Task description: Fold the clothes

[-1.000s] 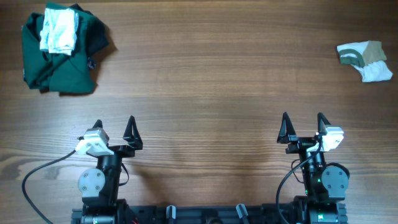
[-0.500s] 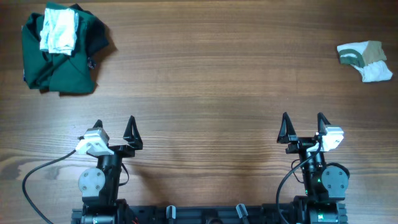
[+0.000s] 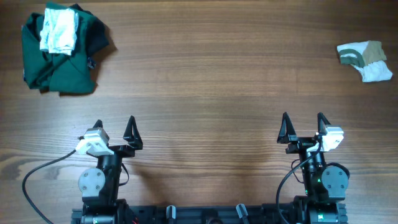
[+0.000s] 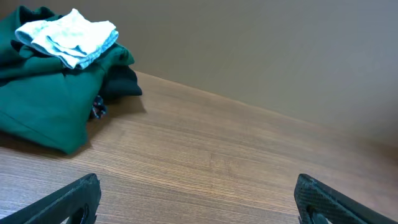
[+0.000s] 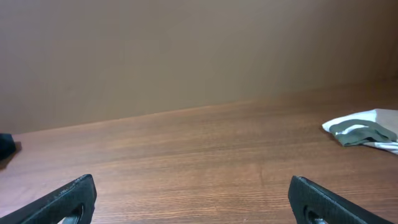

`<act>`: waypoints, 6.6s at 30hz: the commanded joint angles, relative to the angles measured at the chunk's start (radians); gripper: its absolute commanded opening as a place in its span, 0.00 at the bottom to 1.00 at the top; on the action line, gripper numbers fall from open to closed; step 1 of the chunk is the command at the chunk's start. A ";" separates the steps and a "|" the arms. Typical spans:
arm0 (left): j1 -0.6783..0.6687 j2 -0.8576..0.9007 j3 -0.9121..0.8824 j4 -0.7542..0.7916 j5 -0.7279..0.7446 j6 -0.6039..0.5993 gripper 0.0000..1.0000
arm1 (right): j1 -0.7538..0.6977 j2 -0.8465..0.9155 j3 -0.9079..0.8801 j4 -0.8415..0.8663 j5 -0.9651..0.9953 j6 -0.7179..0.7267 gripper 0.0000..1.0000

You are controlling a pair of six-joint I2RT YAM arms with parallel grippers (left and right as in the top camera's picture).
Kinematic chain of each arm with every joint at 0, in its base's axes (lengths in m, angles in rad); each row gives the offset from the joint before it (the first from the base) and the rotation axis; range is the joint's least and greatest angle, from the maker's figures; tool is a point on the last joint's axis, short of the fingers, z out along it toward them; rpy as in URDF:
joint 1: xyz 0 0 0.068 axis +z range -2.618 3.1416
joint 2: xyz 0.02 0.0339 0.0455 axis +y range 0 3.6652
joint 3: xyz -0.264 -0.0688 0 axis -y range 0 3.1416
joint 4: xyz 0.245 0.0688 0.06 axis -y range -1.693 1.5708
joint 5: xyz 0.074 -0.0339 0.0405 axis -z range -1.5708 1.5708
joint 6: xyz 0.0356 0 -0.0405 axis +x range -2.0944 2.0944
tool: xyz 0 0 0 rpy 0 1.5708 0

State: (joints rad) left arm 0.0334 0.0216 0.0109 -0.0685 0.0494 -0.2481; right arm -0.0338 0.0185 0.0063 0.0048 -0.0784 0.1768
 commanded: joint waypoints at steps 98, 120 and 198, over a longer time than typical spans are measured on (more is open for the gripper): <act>0.006 0.004 -0.005 -0.007 -0.010 0.005 1.00 | -0.457 2.177 1.292 0.183 0.078 0.163 0.83; 0.006 0.004 -0.005 -0.007 -0.010 0.005 1.00 | -0.456 1.804 1.292 0.022 0.064 0.145 0.04; 0.006 0.004 -0.005 -0.006 -0.010 0.006 1.00 | 0.256 1.502 1.185 -0.697 -0.219 0.192 0.96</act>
State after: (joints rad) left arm 0.0334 0.0280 0.0109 -0.0704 0.0490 -0.2481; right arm 0.2188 1.4933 1.2514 -0.6956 -0.1715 0.3759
